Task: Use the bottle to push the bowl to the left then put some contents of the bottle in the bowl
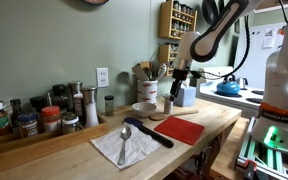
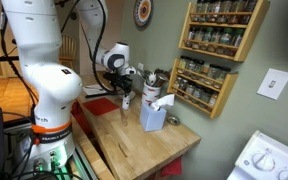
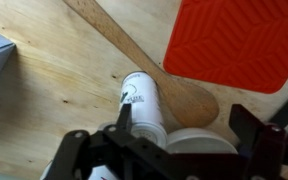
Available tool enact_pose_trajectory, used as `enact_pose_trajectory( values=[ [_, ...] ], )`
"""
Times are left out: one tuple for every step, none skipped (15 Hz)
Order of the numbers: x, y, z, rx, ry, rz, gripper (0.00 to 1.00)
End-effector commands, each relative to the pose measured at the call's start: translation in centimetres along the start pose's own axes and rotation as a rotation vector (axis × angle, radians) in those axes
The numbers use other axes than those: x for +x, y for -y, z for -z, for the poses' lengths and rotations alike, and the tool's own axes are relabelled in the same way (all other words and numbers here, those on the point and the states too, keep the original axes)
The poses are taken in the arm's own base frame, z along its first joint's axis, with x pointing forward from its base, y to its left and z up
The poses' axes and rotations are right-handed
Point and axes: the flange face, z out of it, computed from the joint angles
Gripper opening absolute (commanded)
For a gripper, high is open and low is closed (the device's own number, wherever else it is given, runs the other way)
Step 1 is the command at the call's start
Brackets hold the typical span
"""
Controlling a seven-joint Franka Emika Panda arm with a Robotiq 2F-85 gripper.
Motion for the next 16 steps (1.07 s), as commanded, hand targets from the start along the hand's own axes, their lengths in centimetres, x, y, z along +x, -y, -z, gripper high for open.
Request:
enact_pose_trajectory(
  values=[
    [-0.3, -0.5, -2.7, -0.045, -0.001, -0.081, 1.00],
    [-0.4, -0.9, -3.0, -0.062, 0.009, -0.103, 1.00],
    [-0.6, -1.1, -3.3, -0.071, 0.017, -0.122, 1.00],
    [-0.7, -1.3, -3.5, -0.079, 0.019, -0.142, 1.00],
    [-0.7, -1.5, -3.7, -0.085, 0.019, -0.155, 1.00],
    [-0.6, -1.6, -3.7, -0.087, 0.010, -0.169, 1.00],
    [-0.5, -1.7, -3.8, -0.086, -0.007, -0.183, 1.00],
    [-0.4, -1.7, -3.9, -0.082, -0.024, -0.194, 1.00],
    [-0.2, -1.6, -4.0, -0.075, -0.042, -0.205, 1.00],
    [-0.1, -1.4, -4.1, -0.068, -0.067, -0.207, 1.00],
    [0.0, -1.3, -4.3, -0.064, -0.082, -0.205, 1.00],
    [0.0, -1.2, -4.5, -0.061, -0.092, -0.205, 1.00],
    [-0.1, -1.1, -4.8, -0.059, -0.094, -0.204, 1.00],
    [-0.2, -1.1, -5.1, -0.058, -0.093, -0.208, 1.00],
    [-0.4, -1.0, -5.5, -0.055, -0.091, -0.211, 1.00],
    [-0.5, -1.0, -5.7, -0.058, -0.086, -0.216, 1.00]
  ],
)
